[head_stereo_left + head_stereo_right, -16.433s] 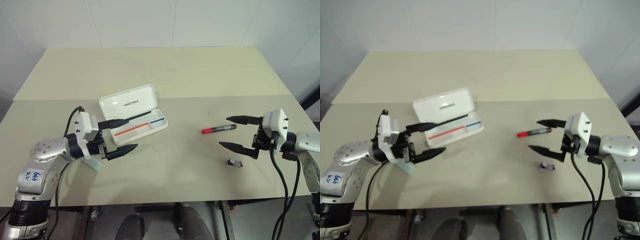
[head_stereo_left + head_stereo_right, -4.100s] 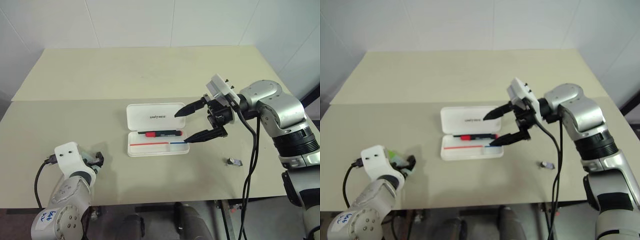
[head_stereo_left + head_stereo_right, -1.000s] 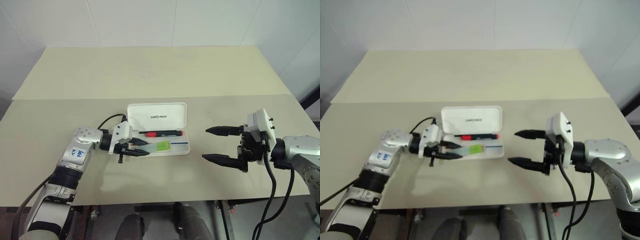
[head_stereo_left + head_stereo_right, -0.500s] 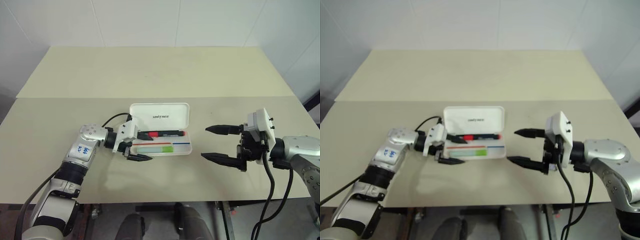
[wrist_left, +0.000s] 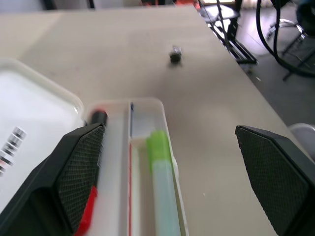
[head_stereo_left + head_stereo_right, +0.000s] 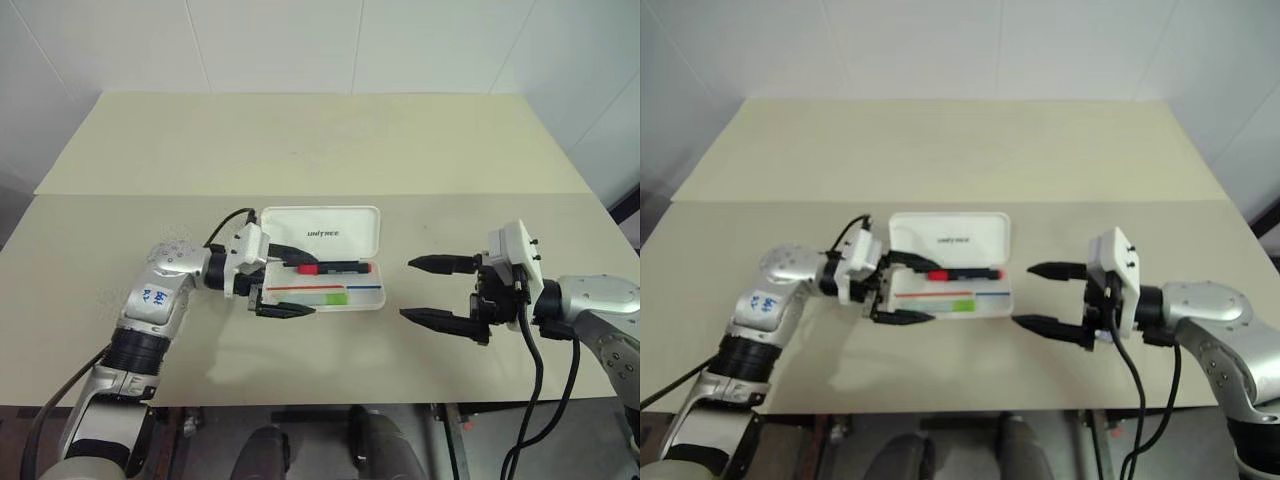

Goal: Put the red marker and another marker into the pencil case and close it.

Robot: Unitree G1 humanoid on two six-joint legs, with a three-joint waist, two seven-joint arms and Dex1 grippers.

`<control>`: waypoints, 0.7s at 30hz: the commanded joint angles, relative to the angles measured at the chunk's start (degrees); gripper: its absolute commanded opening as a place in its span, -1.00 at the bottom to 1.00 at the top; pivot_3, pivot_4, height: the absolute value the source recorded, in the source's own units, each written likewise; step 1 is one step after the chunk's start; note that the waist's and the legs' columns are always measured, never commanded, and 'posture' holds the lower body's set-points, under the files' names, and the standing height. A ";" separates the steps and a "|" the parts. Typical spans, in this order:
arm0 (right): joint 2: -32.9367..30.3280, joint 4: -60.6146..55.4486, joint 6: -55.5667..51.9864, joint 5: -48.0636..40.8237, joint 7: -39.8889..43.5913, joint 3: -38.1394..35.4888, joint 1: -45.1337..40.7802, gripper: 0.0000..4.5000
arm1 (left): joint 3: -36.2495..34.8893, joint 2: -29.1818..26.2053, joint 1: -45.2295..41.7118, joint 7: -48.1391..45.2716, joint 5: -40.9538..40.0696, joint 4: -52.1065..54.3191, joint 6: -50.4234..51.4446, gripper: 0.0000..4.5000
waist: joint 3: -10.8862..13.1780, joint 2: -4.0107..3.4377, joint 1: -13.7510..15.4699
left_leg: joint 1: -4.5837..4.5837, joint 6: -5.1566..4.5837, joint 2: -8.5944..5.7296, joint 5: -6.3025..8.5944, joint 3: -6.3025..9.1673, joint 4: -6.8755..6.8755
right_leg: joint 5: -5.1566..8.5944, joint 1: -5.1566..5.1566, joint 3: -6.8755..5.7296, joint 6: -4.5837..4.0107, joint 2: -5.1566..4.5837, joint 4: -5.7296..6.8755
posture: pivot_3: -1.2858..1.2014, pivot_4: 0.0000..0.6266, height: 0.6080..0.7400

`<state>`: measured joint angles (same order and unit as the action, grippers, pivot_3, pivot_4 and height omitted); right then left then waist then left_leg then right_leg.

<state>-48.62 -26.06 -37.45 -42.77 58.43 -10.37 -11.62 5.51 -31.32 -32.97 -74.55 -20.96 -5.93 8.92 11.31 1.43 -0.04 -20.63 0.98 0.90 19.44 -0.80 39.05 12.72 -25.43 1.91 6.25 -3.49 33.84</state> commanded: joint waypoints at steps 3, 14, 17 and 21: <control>-3.09 -0.01 1.60 1.50 1.09 -6.01 6.68 1.00 | -3.33 -0.86 1.30 1.70 -6.26 9.06 5.47 0.99 | 0.00 0.00 0.23 | -0.01 0.00 -0.01 0.00 0.02 0.01 | 0.00 0.00 0.00 0.00 0.00 0.00 | 0.03 -0.52 1.00; -6.90 9.33 12.33 11.15 8.59 -6.49 18.06 1.00 | -5.06 -5.62 2.69 -2.46 -13.46 17.37 11.68 0.99 | 0.00 0.01 -0.22 | 0.18 -0.04 -0.03 -0.02 -0.14 0.01 | 0.01 0.11 0.14 0.00 0.06 -0.01 | 0.03 -0.52 1.00; -6.64 11.17 13.49 12.04 8.88 -6.35 17.92 1.00 | -5.37 -6.28 3.13 -3.04 -14.26 17.85 11.45 0.99 | 0.00 0.01 -0.22 | 0.24 -0.09 -0.03 -0.06 -0.20 0.01 | 0.02 0.14 0.20 -0.02 0.07 -0.01 | 0.03 -0.52 1.00; -6.05 12.46 14.61 13.19 8.50 -5.23 17.53 1.00 | -6.16 -6.90 4.23 -1.88 -14.84 19.63 12.32 0.99 | 0.00 0.01 -0.19 | 0.25 -0.10 -0.03 -0.07 -0.20 0.01 | 0.02 0.14 0.23 -0.02 0.08 0.00 | 0.03 -0.52 1.00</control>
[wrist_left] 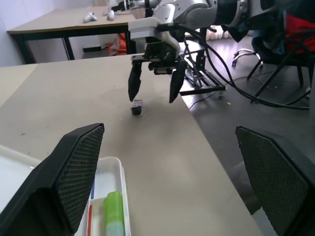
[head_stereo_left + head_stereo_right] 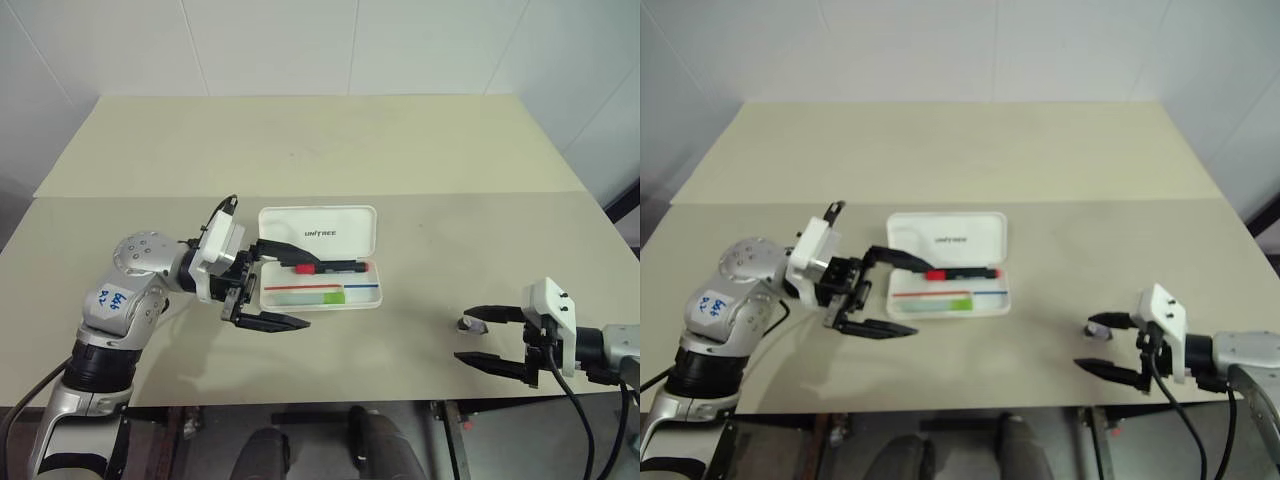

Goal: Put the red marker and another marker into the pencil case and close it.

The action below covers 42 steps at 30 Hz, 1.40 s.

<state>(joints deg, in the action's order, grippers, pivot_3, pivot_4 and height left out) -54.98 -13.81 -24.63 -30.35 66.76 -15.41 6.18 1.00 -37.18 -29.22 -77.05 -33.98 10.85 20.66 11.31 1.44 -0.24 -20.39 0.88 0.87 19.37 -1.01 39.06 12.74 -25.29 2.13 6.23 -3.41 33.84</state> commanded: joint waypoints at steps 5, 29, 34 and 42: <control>0.94 2.76 4.57 2.60 1.56 1.94 -1.60 1.00 | -2.26 -2.31 1.84 1.03 -2.66 4.62 2.15 0.99 | 0.00 0.00 0.01 | 0.00 0.00 -0.01 0.00 0.00 0.00 | -0.01 0.00 0.02 0.02 -0.01 -0.01 | 0.03 -0.52 1.00; 2.42 44.74 23.14 16.54 13.51 16.05 -24.09 0.39 | -5.65 -6.81 2.45 4.97 -3.65 8.07 4.67 1.00 | -0.02 0.09 -0.87 | 0.89 -0.06 -0.16 -0.02 -0.10 0.04 | 0.27 1.15 0.20 -0.48 -0.18 -0.35 | 0.03 -0.52 1.00; 2.73 43.88 23.01 15.97 14.16 15.84 -23.35 -0.38 | -5.75 -6.73 2.68 5.41 -3.64 8.27 4.64 1.00 | -0.16 0.31 -0.28 | 0.99 -0.07 -0.08 0.08 -0.03 0.00 | 0.26 1.20 0.09 -0.42 -0.13 -0.30 | 0.03 -0.52 1.00; 4.44 37.16 22.03 15.31 12.90 16.05 -23.80 -0.80 | -5.31 -6.14 2.26 5.57 -2.92 7.18 3.46 1.00 | -0.20 0.39 -0.23 | 1.27 -0.06 -0.05 0.09 -0.04 0.00 | 0.36 1.49 0.10 -0.59 -0.12 -0.38 | 0.03 -0.52 1.00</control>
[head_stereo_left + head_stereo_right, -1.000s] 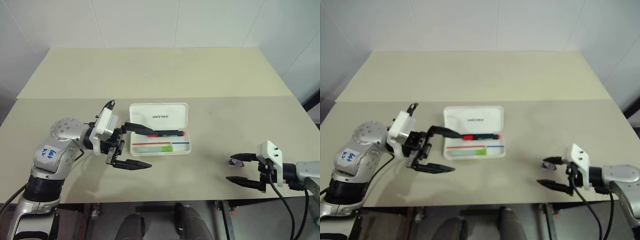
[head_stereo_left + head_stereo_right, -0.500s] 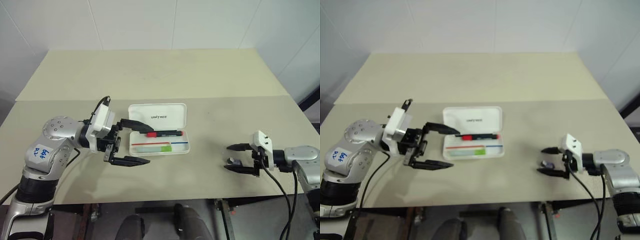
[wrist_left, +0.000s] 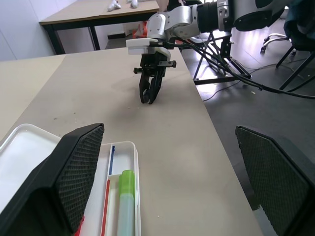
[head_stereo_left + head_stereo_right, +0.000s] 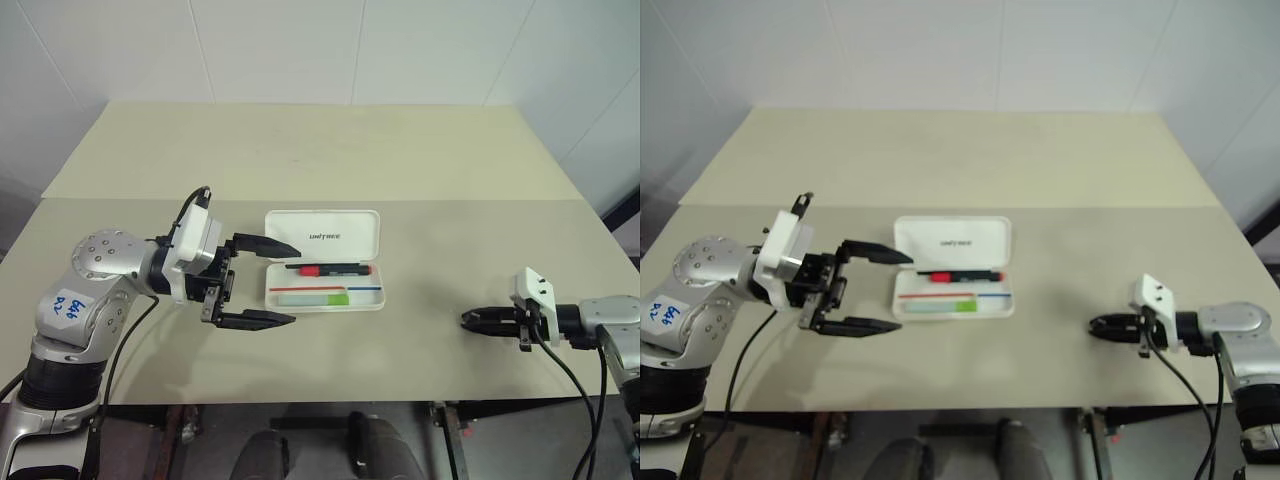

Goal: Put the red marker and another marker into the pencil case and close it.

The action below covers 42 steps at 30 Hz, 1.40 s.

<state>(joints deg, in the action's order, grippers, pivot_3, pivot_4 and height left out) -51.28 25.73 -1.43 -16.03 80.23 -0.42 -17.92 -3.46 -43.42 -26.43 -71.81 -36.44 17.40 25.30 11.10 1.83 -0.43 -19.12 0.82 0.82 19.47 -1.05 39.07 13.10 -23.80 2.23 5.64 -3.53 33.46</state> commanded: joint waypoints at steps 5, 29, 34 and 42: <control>3.47 -10.82 -5.56 -2.21 -1.78 0.56 -5.04 -0.80 | -1.08 0.01 0.60 0.07 0.70 -0.92 -3.00 1.00 | 0.06 -0.09 -1.41 | -0.02 0.00 0.05 0.00 0.04 -0.03 | 0.03 -0.05 -0.03 -0.05 0.04 0.08 | 0.03 -0.52 1.00; 20.48 -15.68 -11.03 2.20 -4.41 15.49 -20.76 -0.80 | -2.47 -2.58 8.72 -2.54 6.56 -8.17 -12.93 1.00 | 0.18 -0.28 -1.21 | -1.37 0.12 0.08 0.05 0.27 -0.14 | -0.29 -1.63 -0.31 0.62 -0.07 0.46 | 0.03 -0.52 1.00; 21.84 -11.02 -9.12 4.42 -3.94 16.70 -22.98 -0.80 | -2.79 -2.87 9.84 -1.98 6.60 -8.01 -13.62 1.00 | 0.18 -0.29 -1.20 | -1.38 0.12 0.09 0.05 0.27 -0.15 | -0.28 -1.63 -0.33 0.61 -0.07 0.48 | 0.03 -0.52 1.00; 20.39 -10.62 -11.63 4.95 -0.40 17.40 -23.10 -0.80 | -2.97 -2.81 10.50 -0.80 6.33 -7.12 -13.67 1.00 | 0.19 -0.29 -1.19 | -1.38 0.12 0.09 0.05 0.27 -0.15 | -0.28 -1.63 -0.33 0.61 -0.08 0.49 | 0.03 -0.52 1.00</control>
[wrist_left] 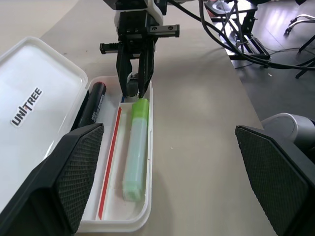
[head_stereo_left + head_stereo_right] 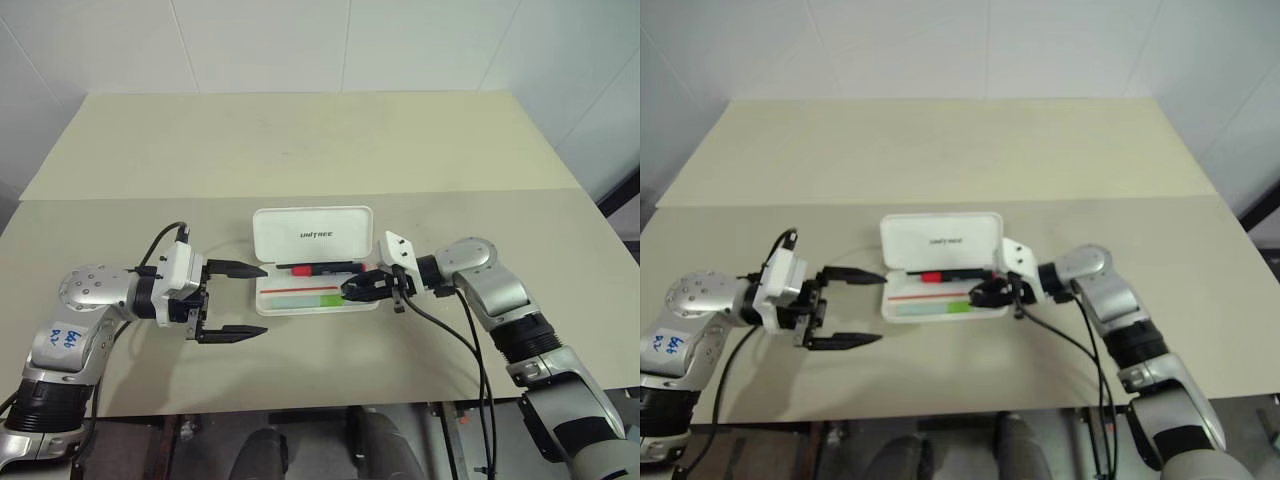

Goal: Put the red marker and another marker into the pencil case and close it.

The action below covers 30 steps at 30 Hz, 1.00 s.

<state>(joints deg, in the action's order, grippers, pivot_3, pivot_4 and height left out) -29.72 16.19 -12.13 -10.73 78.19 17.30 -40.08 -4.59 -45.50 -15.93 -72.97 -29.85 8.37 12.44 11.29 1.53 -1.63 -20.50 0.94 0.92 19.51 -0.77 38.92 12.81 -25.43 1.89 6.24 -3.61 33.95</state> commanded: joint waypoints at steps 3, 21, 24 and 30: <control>-1.36 -1.11 -1.53 -0.21 1.68 -0.62 -1.25 -0.48 | -1.77 -0.66 -0.11 0.53 -0.21 1.81 -0.99 1.00 | 0.00 0.00 0.01 | 0.00 0.00 0.00 0.00 0.00 0.00 | 0.00 0.00 0.00 0.00 0.00 0.01 | 0.03 -0.52 1.00; -2.10 -11.35 -6.64 -8.38 1.17 -7.18 -2.05 0.99 | -1.63 1.00 -2.08 2.62 -0.32 0.27 -1.40 1.00 | 0.01 -0.02 0.03 | 0.00 0.00 0.00 0.00 0.01 0.00 | 0.00 0.00 -0.01 0.00 0.00 0.02 | 0.03 -0.52 1.00; -4.55 -17.55 -8.09 -11.47 0.29 -10.66 2.08 0.99 | -2.80 1.08 -1.73 3.66 -0.55 -0.38 -1.35 1.00 | 0.02 -0.02 0.27 | -0.07 0.01 0.02 0.01 0.11 -0.02 | 0.00 -0.02 -0.09 0.00 -0.01 -0.03 | 0.03 -0.52 1.00; -9.21 -21.67 -8.46 -13.82 -3.51 -18.04 9.05 0.99 | -6.68 1.62 -0.93 5.91 -1.09 -2.43 -1.70 1.00 | 0.02 -0.02 0.19 | -0.10 0.01 -0.01 0.02 0.06 0.00 | -0.01 -0.02 -0.08 0.02 -0.04 -0.06 | 0.03 -0.52 1.00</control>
<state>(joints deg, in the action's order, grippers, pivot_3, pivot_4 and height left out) -37.78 -3.07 -21.02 -22.95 75.82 2.71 -30.97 -8.94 -43.80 -16.98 -67.90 -29.65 5.71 11.34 11.30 1.51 -1.44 -20.60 0.94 0.90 19.53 -0.74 38.93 12.81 -25.44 1.82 6.26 -3.65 33.89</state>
